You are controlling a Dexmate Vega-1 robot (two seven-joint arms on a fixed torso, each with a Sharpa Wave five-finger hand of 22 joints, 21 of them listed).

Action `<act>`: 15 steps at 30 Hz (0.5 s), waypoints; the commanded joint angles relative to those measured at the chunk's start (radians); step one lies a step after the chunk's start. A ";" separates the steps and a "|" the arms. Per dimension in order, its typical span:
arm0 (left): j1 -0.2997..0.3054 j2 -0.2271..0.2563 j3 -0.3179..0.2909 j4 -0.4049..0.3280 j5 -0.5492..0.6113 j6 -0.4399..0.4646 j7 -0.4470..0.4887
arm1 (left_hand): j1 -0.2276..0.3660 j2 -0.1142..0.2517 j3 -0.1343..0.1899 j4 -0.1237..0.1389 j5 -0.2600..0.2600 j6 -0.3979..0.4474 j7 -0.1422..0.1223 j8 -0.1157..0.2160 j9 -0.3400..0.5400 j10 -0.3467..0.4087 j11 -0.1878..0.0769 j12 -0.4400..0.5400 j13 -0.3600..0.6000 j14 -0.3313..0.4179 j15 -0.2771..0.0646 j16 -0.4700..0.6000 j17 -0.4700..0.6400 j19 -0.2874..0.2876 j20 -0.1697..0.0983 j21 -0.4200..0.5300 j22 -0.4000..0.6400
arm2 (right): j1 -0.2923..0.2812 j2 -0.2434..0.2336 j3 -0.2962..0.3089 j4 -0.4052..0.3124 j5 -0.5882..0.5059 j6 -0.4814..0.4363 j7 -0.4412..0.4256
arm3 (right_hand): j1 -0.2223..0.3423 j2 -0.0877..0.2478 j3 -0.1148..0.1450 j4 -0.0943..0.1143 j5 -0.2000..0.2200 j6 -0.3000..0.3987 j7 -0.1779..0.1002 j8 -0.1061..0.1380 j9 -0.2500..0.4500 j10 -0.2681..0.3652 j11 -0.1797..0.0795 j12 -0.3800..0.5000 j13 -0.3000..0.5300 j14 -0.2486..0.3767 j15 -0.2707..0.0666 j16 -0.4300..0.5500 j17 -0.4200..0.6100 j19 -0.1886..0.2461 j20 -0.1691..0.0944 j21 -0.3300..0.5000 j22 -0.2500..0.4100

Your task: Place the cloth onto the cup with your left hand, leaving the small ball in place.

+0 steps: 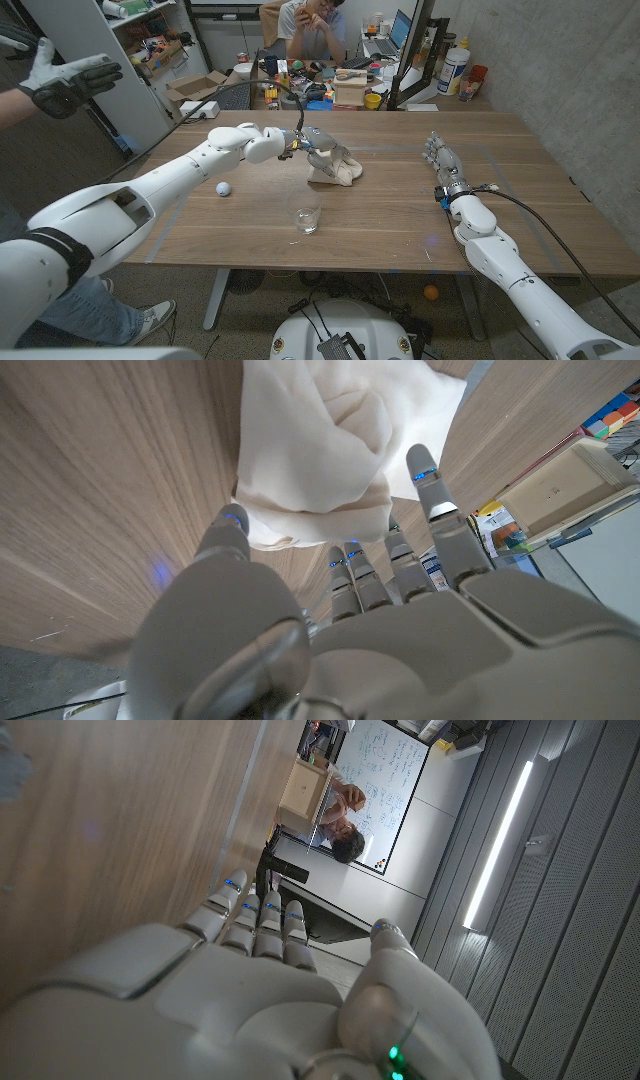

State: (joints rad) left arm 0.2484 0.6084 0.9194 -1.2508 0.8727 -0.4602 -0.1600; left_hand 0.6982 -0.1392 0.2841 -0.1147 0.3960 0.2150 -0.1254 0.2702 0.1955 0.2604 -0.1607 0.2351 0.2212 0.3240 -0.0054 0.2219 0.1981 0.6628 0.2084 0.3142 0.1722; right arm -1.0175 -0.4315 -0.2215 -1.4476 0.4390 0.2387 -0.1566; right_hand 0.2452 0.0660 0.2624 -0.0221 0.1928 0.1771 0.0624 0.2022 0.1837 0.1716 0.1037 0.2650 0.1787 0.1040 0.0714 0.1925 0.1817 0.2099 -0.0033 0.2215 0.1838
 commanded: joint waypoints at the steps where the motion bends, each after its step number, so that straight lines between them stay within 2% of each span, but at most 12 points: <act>1: 0.008 -0.005 0.019 0.013 0.025 0.020 -0.008 | 0.021 0.003 0.003 -0.006 0.005 0.012 0.000 0.006 0.003 0.011 0.003 0.007 0.004 0.013 0.000 -0.001 0.003 0.017 0.000 -0.001 0.003 | 0.008 0.008 -0.002 0.024 0.004 0.000 0.017 | 0.001 -0.005 0.002 -0.005 0.006 0.007 0.003 0.000 0.003 0.009 0.001 -0.005 0.004 0.010 0.001 -0.001 0.002 -0.001 0.006 -0.003 0.002; 8: 0.009 -0.032 0.029 0.070 0.010 0.010 0.043 | 0.028 0.004 0.004 -0.009 0.006 0.018 -0.002 0.007 0.004 0.012 0.002 0.007 0.006 0.011 0.001 -0.003 0.004 0.019 0.004 -0.004 0.003 | 0.016 0.010 -0.005 0.040 0.004 0.007 0.030 | 0.000 -0.005 0.001 -0.005 0.006 0.007 0.002 0.000 0.003 0.010 0.002 -0.006 0.004 0.011 0.003 -0.001 0.002 -0.001 0.006 -0.004 0.002; 15: -0.001 -0.068 0.061 0.145 0.006 -0.014 0.096 | 0.045 0.007 0.007 -0.014 0.007 0.036 -0.012 0.013 0.004 0.024 -0.003 0.010 0.008 0.018 -0.013 -0.001 0.006 0.018 0.006 -0.012 0.003 | 0.020 0.015 -0.005 0.063 0.010 0.019 0.046 | 0.000 -0.005 0.001 -0.006 0.006 0.007 0.001 -0.001 0.003 0.011 0.003 -0.008 0.005 0.012 0.002 -0.001 0.002 0.000 0.007 -0.004 0.002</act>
State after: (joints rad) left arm 0.2555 0.5805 0.9461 -1.1905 0.8863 -0.4502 -0.1246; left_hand 0.7283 -0.1351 0.2880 -0.1187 0.3960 0.2361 -0.1325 0.2777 0.1979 0.2746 -0.1608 0.2410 0.2258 0.3313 -0.0128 0.2219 0.2012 0.6713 0.2091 0.3066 0.1723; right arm -1.0050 -0.4225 -0.2242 -1.4131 0.4428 0.2424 -0.1315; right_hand 0.2453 0.0661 0.2624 -0.0221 0.1928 0.1770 0.0625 0.2022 0.1836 0.1752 0.1073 0.2554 0.1787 0.1093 0.0767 0.1925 0.1816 0.2098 -0.0034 0.2179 0.1838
